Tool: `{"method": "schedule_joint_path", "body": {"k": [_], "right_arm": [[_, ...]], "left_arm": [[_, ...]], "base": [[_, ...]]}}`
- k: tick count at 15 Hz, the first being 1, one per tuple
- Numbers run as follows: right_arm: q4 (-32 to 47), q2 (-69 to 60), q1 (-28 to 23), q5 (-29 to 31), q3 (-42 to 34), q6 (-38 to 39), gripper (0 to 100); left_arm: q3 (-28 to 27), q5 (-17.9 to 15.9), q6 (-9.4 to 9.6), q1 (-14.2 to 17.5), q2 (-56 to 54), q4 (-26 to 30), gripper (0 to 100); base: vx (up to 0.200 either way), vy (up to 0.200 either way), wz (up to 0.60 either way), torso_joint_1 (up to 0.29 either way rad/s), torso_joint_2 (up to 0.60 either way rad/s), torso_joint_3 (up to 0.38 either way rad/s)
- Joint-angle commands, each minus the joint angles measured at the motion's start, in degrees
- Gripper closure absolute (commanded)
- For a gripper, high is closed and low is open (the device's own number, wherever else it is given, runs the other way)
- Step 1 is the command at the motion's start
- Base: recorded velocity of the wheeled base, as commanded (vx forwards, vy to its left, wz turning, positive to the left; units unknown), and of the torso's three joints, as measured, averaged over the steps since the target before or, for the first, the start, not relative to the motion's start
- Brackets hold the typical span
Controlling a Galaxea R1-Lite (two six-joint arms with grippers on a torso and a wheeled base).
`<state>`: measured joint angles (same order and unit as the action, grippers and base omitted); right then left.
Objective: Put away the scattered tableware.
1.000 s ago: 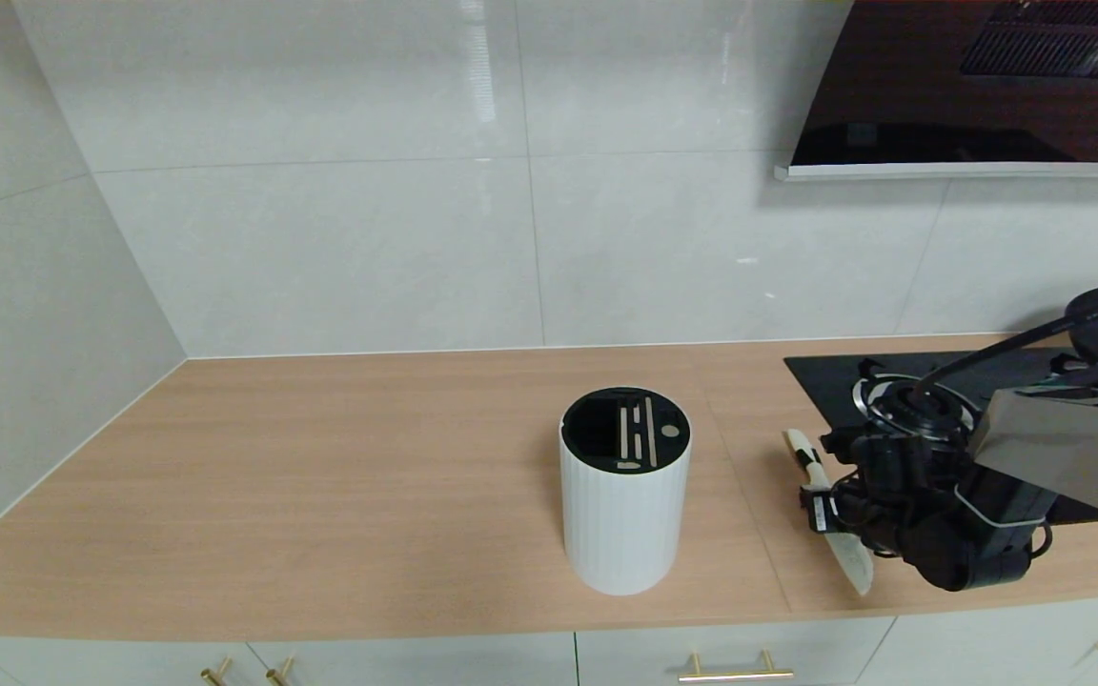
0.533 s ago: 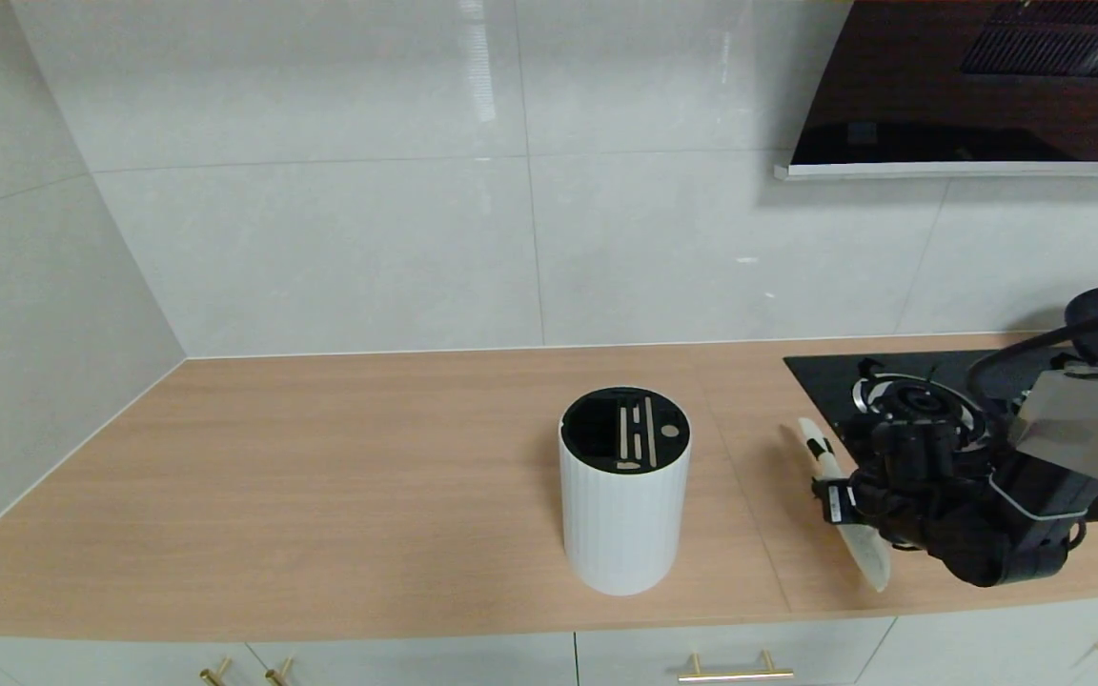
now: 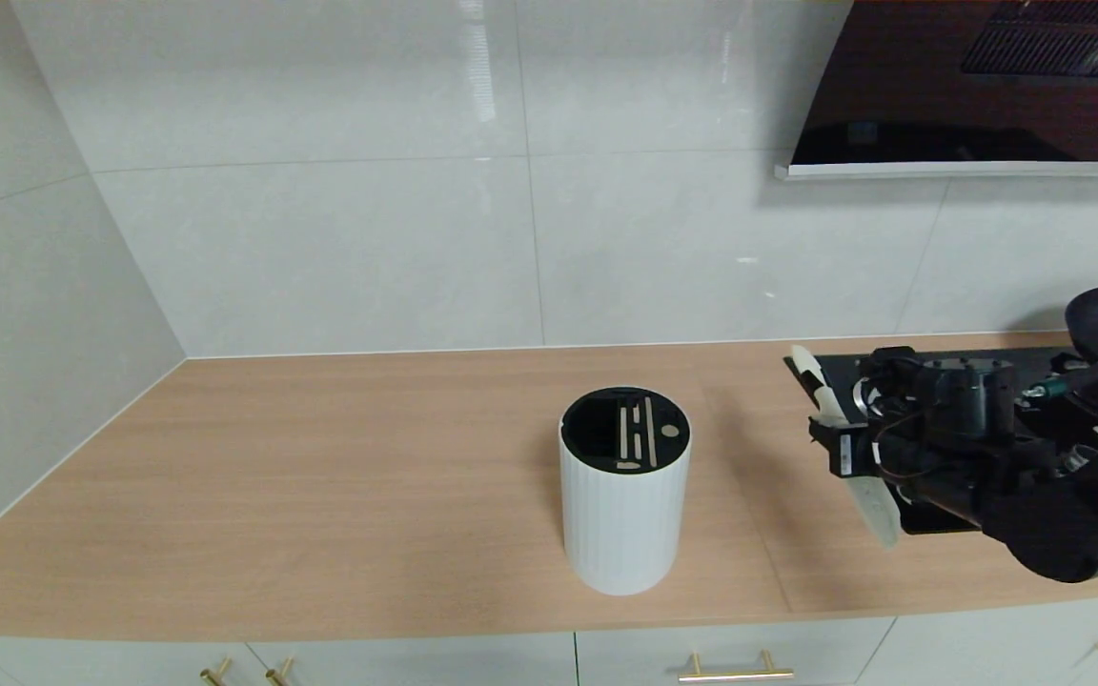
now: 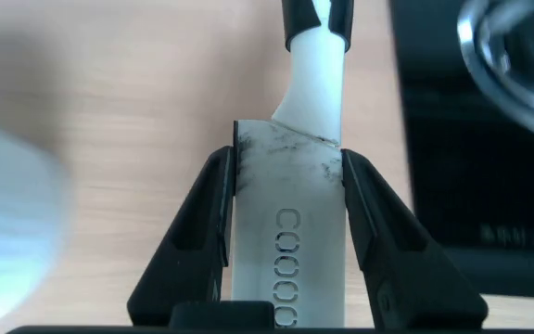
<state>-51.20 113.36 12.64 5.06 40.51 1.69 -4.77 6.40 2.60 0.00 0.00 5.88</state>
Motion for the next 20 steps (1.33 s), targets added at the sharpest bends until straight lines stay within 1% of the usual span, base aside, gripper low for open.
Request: {"method": "schedule_joint_path", "body": {"k": [1, 2, 3, 4, 5, 7, 8, 9, 10, 11, 12, 13, 14, 15, 16, 17, 18, 19, 20], "right_arm": [[2.6, -11.32, 5.46, 0.3, -2.1, 1.03, 100], [4.18, -14.13, 7.13, 0.39, -2.19, 1.47, 100], [6.29, -17.65, 9.33, 0.48, -2.54, 1.56, 100], [8.31, -20.46, 11.35, 0.48, -2.72, 1.47, 100], [9.72, -22.31, 12.5, 0.48, -2.45, 1.56, 100], [10.42, -23.89, 15.13, 0.48, -0.87, 1.47, 100], [10.42, -23.89, 16.27, 0.48, 0.01, 1.47, 100], [10.51, -23.8, 17.59, 0.48, 0.45, 1.47, 100], [10.77, -23.8, 18.65, 0.48, 1.41, 1.47, 100], [11.21, -23.62, 19.53, 0.48, 2.21, 1.47, 100], [12.18, -23.1, 21.2, 0.48, 3.52, 1.47, 100], [13.58, -22.66, 21.81, 0.48, 4.75, 1.47, 100], [14.55, -21.95, 22.16, 0.48, 5.81, 1.47, 100], [14.64, -21.78, 22.6, 0.48, 5.98, 1.47, 100], [14.64, -21.69, 24.18, 0.74, 5.72, 1.73, 100], [14.64, -21.87, 25.77, 1.36, 5.72, 2.88, 100], [14.64, -21.78, 27.79, 2.5, 5.72, 4.02, 100], [14.64, -21.25, 29.55, 4.17, 5.63, 4.37, 100], [14.64, -20.37, 31.04, 5.58, 5.55, 4.46, 100]], "left_arm": [[-2.79, -0.51, -0.05, -0.09, 0.18, 0.01, 0], [-5.52, -2.27, 0.04, -0.18, 1.49, 0.19, 0], [-9.12, -5.78, 0.04, -0.44, 6.5, 0.19, 0], [-12.9, -8.6, 0.04, -0.44, 13.97, 0.1, 0], [-16.5, -10.53, 0.04, -0.44, 20.74, 0.1, 0], [-25.64, -14.31, 0.04, -0.62, 34.89, -0.08, 0], [-28.46, -15.1, -0.05, -1.05, 40.17, -0.08, 0], [-30.39, -15.01, -0.75, -3.96, 44.82, -0.08, 0], [-31.44, -14.93, -2.33, -8.09, 47.99, -0.34, 0], [-33.03, -14.93, -4.62, -11.6, 50.89, -2.45, 0], [-34.26, -15.01, -8.05, -14.85, 54.14, -6.23, 0], [-35.4, -14.93, -11.21, -17.67, 58.01, -11.41, 0], [-35.84, -15.01, -14.11, -18.11, 61.88, -17.83, 0], [-35.84, -15.01, -15.16, -18.11, 63.81, -20.64, 0], [-35.58, -15.01, -17.89, -18.37, 69.26, -29.52, 0], [-35.75, -15.63, -20.88, -19.95, 71.81, -31.63, 0], [-35.93, -16.16, -22.99, -22.94, 73.74, -31.72, 0], [-36.01, -16.95, -25.36, -25.14, 75.94, -31.72, 0], [-36.28, -17.47, -27.03, -26.81, 78.31, -32.07, 0]], "base": [[0.0, 0.0, 0.0, 0.0, 0.0, 0.0], [0.0, 0.0, 0.0, 0.0, 0.0, 0.0], [0.0, 0.0, 0.0, 0.0, 0.0, 0.0], [0.0, 0.0, 0.0, 0.0, 0.0, 0.0], [0.0, 0.0, 0.0, 0.0, 0.0, 0.0], [0.0, 0.0, 0.0, 0.0, 0.0, 0.0], [0.0, 0.0, 0.0, 0.0, 0.0, 0.0], [0.0, 0.0, 0.0, 0.0, 0.0, 0.0], [0.0, 0.0, 0.0, 0.0, 0.0, 0.0], [0.0, 0.0, 0.0, 0.0, 0.0, 0.0], [0.0, 0.0, 0.0, 0.0, 0.0, 0.0], [0.0, 0.0, 0.0, 0.0, 0.0, 0.0], [0.0, 0.0, 0.0, 0.0, 0.0, 0.0], [0.0, 0.0, 0.0, 0.0, 0.0, 0.0], [0.0, 0.0, 0.0, 0.0, 0.0, 0.0], [0.0, 0.0, 0.0, 0.0, 0.0, 0.0], [0.0, 0.0, 0.0, 0.0, 0.0, 0.0], [0.0, 0.0, 0.0, 0.0, 0.0, 0.0], [0.0, 0.0, 0.0, 0.0, 0.0, 0.0]]}}
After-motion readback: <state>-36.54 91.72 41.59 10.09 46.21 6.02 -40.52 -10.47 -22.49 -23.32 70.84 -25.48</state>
